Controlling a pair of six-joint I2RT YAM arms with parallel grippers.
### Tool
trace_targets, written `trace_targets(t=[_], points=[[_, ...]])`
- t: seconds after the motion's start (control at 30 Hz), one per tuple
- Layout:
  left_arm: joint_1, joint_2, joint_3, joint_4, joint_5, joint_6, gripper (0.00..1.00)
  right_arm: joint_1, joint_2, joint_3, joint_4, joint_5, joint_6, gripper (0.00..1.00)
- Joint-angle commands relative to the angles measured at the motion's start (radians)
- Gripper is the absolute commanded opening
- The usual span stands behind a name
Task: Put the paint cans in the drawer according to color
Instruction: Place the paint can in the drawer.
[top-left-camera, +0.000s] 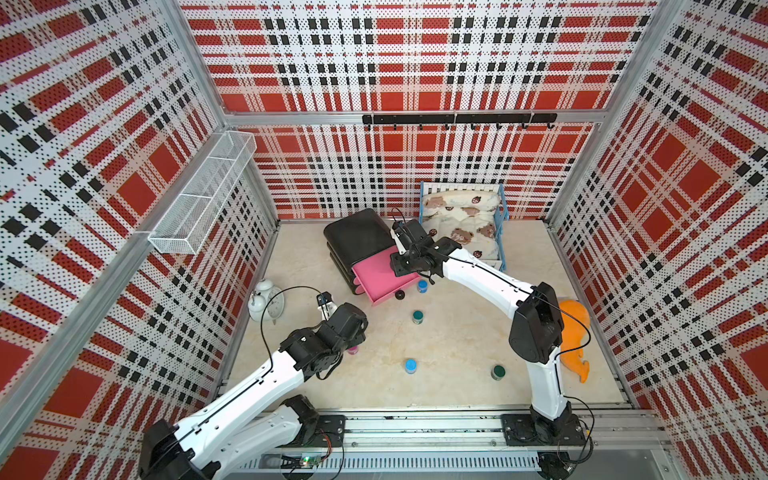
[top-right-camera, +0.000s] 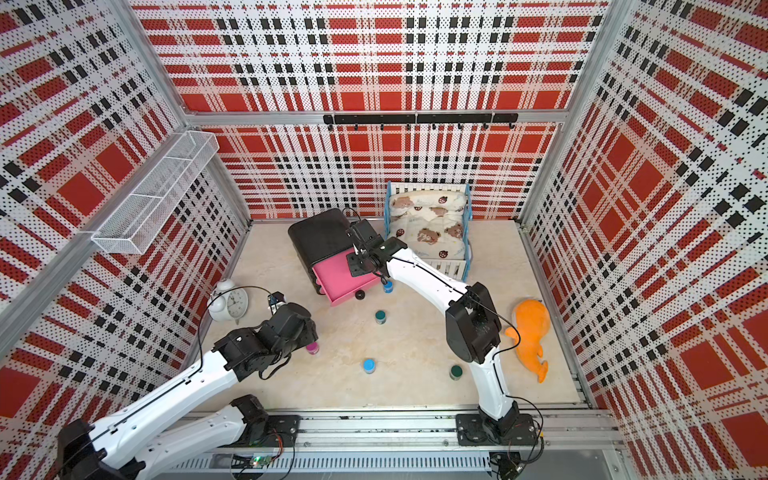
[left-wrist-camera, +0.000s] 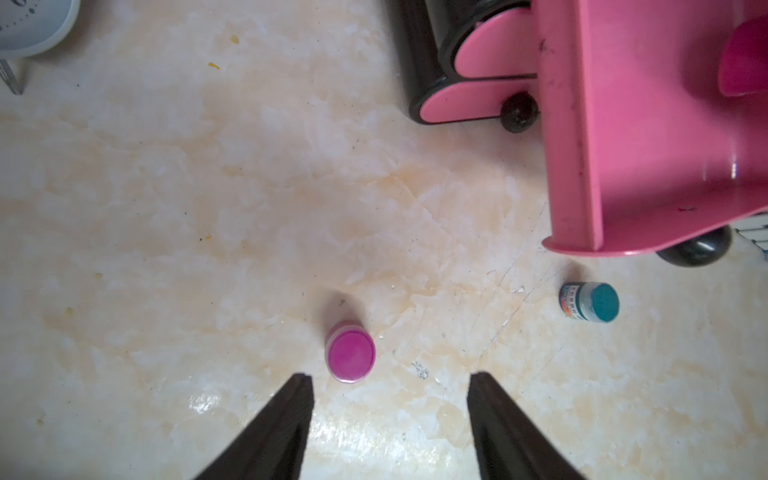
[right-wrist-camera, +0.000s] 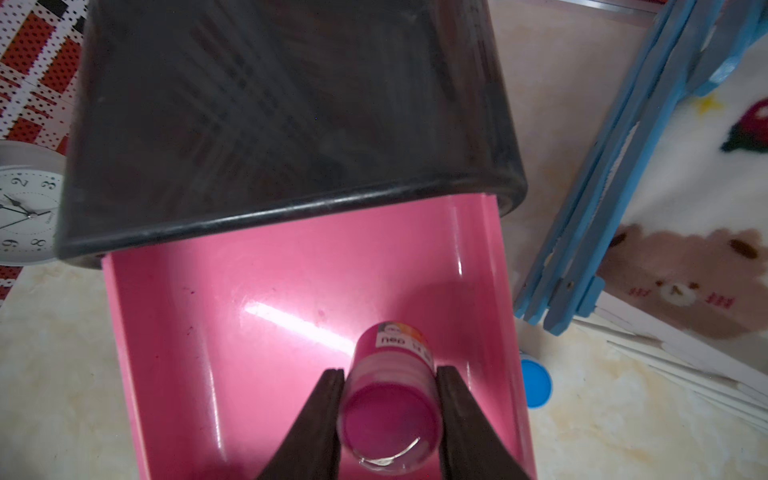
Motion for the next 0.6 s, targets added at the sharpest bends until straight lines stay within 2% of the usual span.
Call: trace_targets(t=[0.0, 0.13, 0.43, 0.57], points=[[-0.001, 0.007, -0.020, -0.004, -0.026, -0.028, 0.65, 0.010, 0.018, 0.042, 0.014, 0.015, -0.013, 0.23], [0.007, 0.016, -0.041, 0.019, -0.018, -0.029, 0.65, 0.010, 0.025, 0.053, 0.011, 0.012, -0.015, 0.28], [0.094, 0.026, -0.078, 0.083, 0.052, 0.029, 0.64, 0.011, -0.018, 0.084, 0.004, -0.015, -0.022, 0.58], [0.116, 0.051, -0.078, 0.097, 0.071, 0.041, 0.63, 0.012, -0.060, 0.095, -0.003, -0.019, -0.033, 0.62]])
